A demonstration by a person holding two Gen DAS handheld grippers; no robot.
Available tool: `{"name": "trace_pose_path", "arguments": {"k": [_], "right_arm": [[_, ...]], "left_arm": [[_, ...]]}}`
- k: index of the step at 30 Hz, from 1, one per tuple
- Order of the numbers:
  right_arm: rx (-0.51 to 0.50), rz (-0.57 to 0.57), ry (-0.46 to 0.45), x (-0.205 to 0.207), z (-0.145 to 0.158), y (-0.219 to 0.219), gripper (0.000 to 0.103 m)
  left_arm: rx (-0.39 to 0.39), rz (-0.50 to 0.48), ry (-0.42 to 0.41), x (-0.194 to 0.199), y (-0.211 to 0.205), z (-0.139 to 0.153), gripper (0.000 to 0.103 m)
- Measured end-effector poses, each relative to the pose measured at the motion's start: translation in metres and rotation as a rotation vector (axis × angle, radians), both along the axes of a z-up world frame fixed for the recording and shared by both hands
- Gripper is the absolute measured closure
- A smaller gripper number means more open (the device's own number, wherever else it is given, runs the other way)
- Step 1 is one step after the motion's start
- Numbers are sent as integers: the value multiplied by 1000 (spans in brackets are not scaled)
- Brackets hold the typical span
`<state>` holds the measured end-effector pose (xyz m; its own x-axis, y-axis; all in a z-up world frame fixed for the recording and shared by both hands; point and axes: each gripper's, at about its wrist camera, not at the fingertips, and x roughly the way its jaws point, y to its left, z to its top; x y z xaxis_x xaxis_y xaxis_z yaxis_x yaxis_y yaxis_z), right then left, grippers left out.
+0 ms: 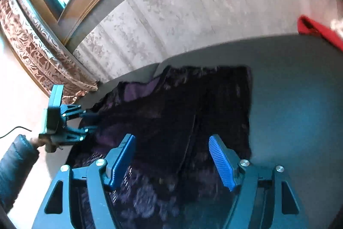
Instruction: Fold clothes
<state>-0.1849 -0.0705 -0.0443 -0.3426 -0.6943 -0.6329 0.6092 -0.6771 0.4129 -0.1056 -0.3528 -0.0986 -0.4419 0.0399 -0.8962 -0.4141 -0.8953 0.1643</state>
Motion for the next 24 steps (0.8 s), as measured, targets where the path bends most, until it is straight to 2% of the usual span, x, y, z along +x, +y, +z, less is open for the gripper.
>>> {"name": "trace_pose_path", "arguments": {"k": [2, 3, 6, 8, 9, 10, 13, 18, 24], "right_arm": [[44, 20, 35, -5, -2, -18, 30], [68, 23, 36, -9, -6, -26, 30], [118, 18, -6, -21, -25, -41, 31], [140, 21, -17, -24, -33, -46, 49], [160, 28, 4, -22, -33, -48, 85], [184, 41, 17, -20, -32, -51, 96], [234, 79, 73, -13, -22, -60, 97], [202, 85, 140, -7, 12, -53, 97], [186, 62, 220, -9, 47, -46, 97]], "left_arm": [[26, 12, 6, 3, -3, -1, 73], [36, 18, 13, 5, -4, 1, 79], [68, 38, 42, 9, -7, 6, 94], [89, 51, 60, 12, -9, 9, 100], [99, 58, 70, 13, -10, 11, 102], [110, 64, 79, 14, -11, 13, 102], [141, 84, 107, 19, -14, 18, 103], [194, 117, 154, 26, -19, 26, 103], [191, 156, 231, 13, -21, 45, 103]]}}
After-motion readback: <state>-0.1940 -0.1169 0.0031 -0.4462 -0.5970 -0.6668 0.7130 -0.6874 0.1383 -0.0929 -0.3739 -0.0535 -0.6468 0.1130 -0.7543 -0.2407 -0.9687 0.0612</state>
